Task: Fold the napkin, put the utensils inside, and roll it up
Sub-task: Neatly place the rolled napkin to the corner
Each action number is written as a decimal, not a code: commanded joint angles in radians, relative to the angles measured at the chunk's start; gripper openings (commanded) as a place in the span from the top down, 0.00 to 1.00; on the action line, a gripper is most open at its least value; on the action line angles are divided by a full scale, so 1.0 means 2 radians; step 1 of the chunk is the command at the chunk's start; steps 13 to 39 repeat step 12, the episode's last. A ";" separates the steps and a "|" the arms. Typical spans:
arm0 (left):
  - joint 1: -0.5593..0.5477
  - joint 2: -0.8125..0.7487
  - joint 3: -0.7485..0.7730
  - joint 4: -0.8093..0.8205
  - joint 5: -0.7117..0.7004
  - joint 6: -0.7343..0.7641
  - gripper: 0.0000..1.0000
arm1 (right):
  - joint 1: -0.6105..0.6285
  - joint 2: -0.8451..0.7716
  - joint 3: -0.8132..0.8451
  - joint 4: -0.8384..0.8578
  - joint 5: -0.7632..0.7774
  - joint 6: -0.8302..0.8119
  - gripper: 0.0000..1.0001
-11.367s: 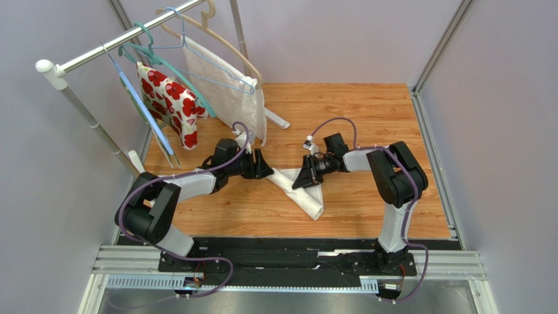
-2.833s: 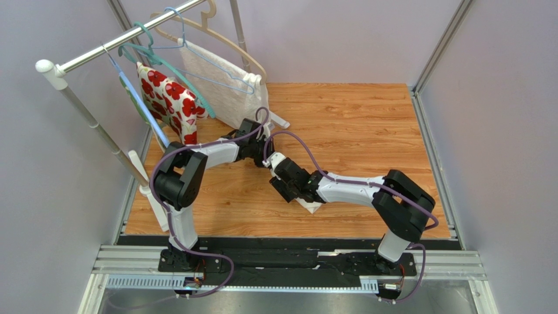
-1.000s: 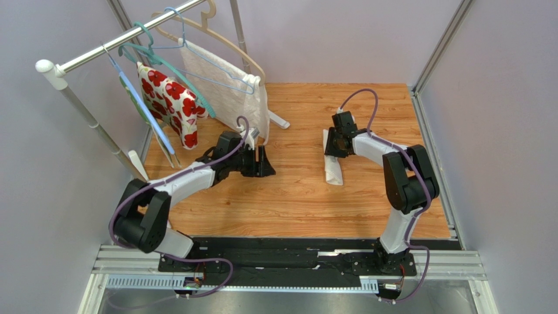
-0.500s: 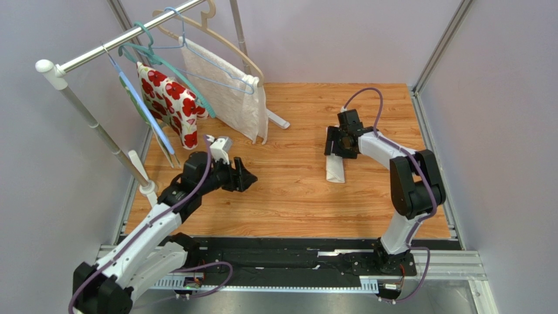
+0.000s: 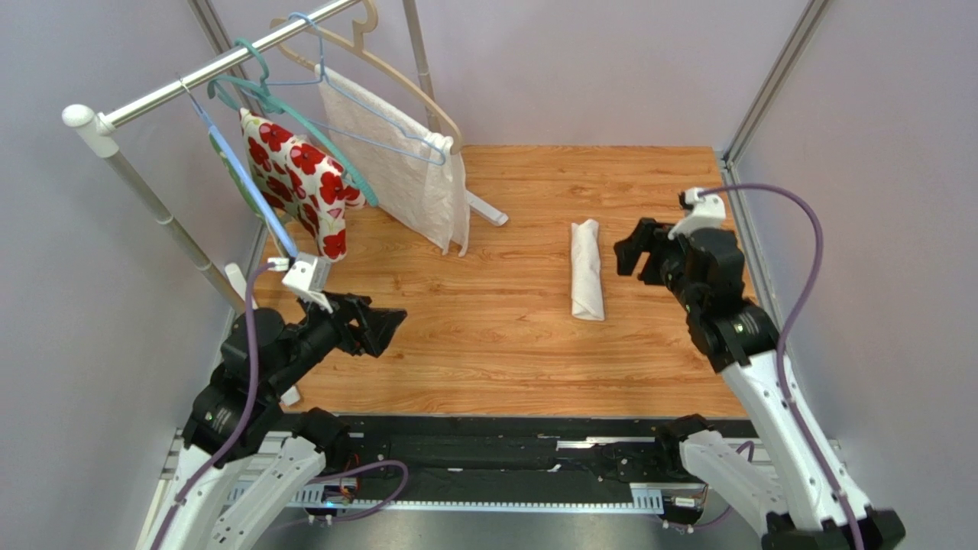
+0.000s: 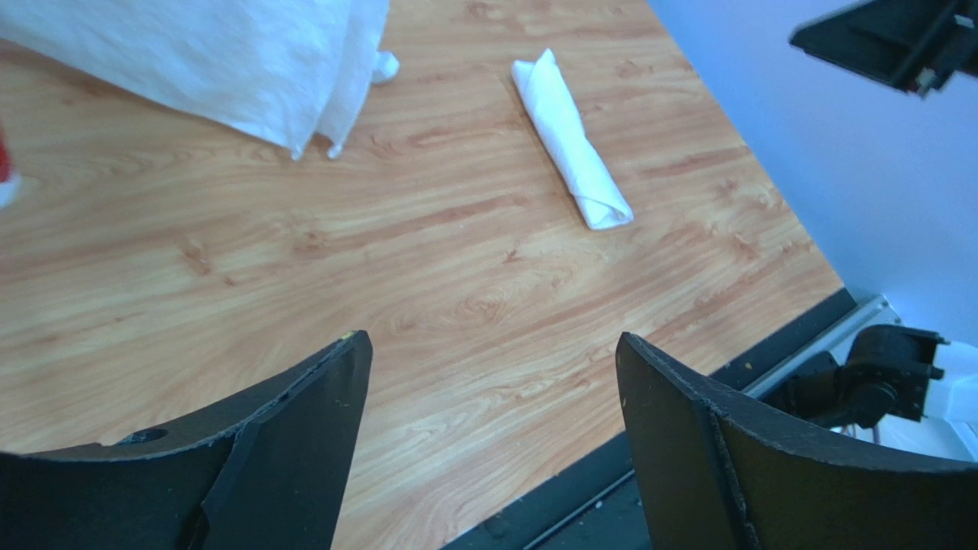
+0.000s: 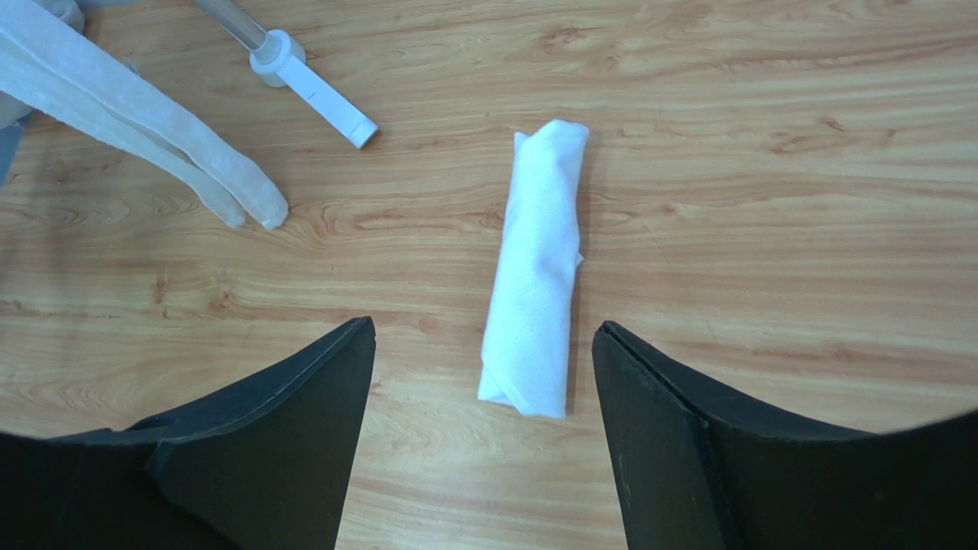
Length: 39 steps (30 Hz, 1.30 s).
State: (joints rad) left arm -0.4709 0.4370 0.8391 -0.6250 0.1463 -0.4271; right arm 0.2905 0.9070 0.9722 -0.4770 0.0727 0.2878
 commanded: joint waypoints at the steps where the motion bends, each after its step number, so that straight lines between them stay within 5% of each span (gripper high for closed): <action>1: 0.001 -0.044 0.013 -0.041 -0.042 0.016 0.11 | 0.001 -0.100 -0.079 0.000 0.036 0.000 0.26; 6: 0.001 -0.072 0.014 -0.052 -0.072 0.032 0.09 | 0.001 -0.164 -0.106 -0.020 0.059 -0.001 0.25; 39: 0.001 -0.079 0.013 -0.068 -0.095 0.044 0.08 | 0.001 -0.166 -0.098 -0.025 0.054 0.000 0.26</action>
